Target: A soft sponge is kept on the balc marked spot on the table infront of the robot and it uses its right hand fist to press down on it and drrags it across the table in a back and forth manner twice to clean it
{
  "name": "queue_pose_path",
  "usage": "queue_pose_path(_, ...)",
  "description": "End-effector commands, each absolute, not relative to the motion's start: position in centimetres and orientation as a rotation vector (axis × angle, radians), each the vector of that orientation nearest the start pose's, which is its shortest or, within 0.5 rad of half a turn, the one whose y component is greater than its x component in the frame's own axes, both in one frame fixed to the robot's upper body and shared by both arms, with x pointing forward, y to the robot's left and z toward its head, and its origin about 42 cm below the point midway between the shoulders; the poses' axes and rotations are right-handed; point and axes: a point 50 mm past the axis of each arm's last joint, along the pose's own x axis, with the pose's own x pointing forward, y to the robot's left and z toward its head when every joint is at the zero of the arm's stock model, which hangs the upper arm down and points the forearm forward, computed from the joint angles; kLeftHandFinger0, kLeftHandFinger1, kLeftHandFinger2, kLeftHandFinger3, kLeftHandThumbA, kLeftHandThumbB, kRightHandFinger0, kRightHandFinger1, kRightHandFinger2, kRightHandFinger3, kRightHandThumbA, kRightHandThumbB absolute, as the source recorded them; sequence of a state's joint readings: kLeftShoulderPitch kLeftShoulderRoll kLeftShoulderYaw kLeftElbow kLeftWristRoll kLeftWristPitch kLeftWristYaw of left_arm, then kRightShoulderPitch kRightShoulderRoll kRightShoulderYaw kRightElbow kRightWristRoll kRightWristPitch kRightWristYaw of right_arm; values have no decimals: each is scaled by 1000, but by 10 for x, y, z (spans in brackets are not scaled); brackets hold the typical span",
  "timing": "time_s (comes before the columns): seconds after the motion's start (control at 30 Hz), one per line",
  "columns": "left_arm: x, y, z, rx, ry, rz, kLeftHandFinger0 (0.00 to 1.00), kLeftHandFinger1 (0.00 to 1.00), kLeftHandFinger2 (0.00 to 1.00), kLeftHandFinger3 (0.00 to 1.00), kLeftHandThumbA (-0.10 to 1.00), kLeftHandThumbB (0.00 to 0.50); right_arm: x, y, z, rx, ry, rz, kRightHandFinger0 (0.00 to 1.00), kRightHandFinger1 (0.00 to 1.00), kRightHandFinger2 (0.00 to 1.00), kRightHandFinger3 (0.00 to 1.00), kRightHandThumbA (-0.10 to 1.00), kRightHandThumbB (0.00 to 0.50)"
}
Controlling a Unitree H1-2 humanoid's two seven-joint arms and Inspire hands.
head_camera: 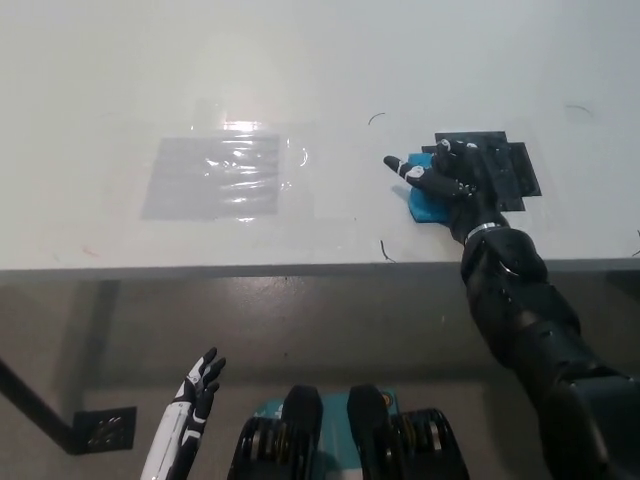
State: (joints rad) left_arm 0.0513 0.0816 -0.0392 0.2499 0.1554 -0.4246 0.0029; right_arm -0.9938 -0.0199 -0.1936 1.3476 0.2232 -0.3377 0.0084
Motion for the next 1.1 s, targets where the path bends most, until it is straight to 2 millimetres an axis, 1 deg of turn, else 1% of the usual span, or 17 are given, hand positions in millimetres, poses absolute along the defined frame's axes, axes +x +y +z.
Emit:
queue_pose_path(0.0, 255, 229, 51, 231, -181, -88, 1000, 1000, 947, 1000, 1000, 7, 532, -193, 153, 228, 94, -36, 0, 0, 0, 26, 1000, 121)
queue_pose_path(0.2, 254, 231, 50, 227, -183, -84, 1000, 995, 931, 1000, 1000, 7, 535, -215, 160, 216, 62, -88, 0, 0, 60, 119, 1000, 123)
queue_pose_path(0.23, 254, 230, 49, 225, -181, -83, 1000, 987, 924, 1000, 1000, 11, 537, -218, 164, 210, 55, -97, 0, 0, 87, 128, 1000, 157)
queue_pose_path(0.33, 254, 230, 49, 231, -181, -92, 1000, 982, 915, 1000, 1000, 0, 542, -224, 181, 155, -43, -100, 0, 0, 91, 142, 1000, 190)
queue_pose_path(0.37, 255, 230, 50, 232, -183, -92, 1000, 969, 901, 1000, 1000, 0, 545, -224, 194, 131, -104, -83, 208, 226, 330, 375, 1000, 278)
queue_pose_path(0.4, 255, 230, 49, 232, -183, -90, 1000, 966, 898, 1000, 1000, 0, 547, -224, 204, 129, -146, -68, 292, 208, 275, 332, 1000, 281)
queue_pose_path(0.43, 256, 230, 49, 228, -182, -89, 1000, 962, 896, 1000, 1000, 5, 548, -220, 221, 129, -212, -28, 515, 457, 504, 557, 1000, 288)
queue_pose_path(0.47, 256, 230, 49, 225, -181, -92, 1000, 961, 894, 1000, 1000, 10, 545, -214, 244, 150, -296, 46, 732, 726, 806, 861, 1000, 256)
queue_pose_path(0.5, 257, 230, 49, 229, -182, -94, 1000, 955, 887, 1000, 1000, 7, 534, -206, 275, 146, -395, 127, 1000, 1000, 1000, 1000, 1000, 276)
queue_pose_path(0.57, 257, 230, 49, 231, -182, -95, 1000, 949, 881, 1000, 1000, 12, 520, -199, 306, 154, -486, 182, 1000, 1000, 1000, 1000, 1000, 288)
queue_pose_path(0.6, 258, 230, 50, 231, -185, -94, 1000, 944, 876, 1000, 1000, 16, 505, -193, 341, 162, -597, 235, 1000, 1000, 1000, 1000, 1000, 334)
queue_pose_path(0.67, 260, 231, 52, 236, -188, -95, 1000, 943, 875, 1000, 1000, 8, 484, -186, 380, 177, -712, 301, 1000, 1000, 1000, 1000, 1000, 372)
queue_pose_path(0.7, 261, 230, 52, 237, -186, -96, 1000, 942, 873, 1000, 1000, 2, 464, -183, 410, 180, -804, 351, 1000, 1000, 1000, 1000, 1000, 389)
queue_pose_path(0.8, 260, 231, 52, 233, -183, -99, 1000, 937, 867, 1000, 1000, 7, 417, -181, 457, 159, -968, 428, 1000, 1000, 1000, 1000, 1000, 426)
queue_pose_path(0.93, 260, 231, 52, 224, -179, -102, 1000, 941, 860, 1000, 1000, 3, 359, -191, 486, 115, -1161, 450, 1000, 1000, 1000, 1000, 1000, 428)
queue_pose_path(1.0, 261, 232, 55, 239, -173, -108, 1000, 942, 864, 1000, 1000, 16, 324, -200, 487, 65, -1264, 427, 1000, 1000, 1000, 1000, 1000, 417)
queue_pose_path(1.07, 262, 233, 56, 242, -174, -114, 1000, 945, 868, 1000, 1000, 20, 289, -208, 472, 39, -1319, 427, 1000, 1000, 1000, 1000, 1000, 415)
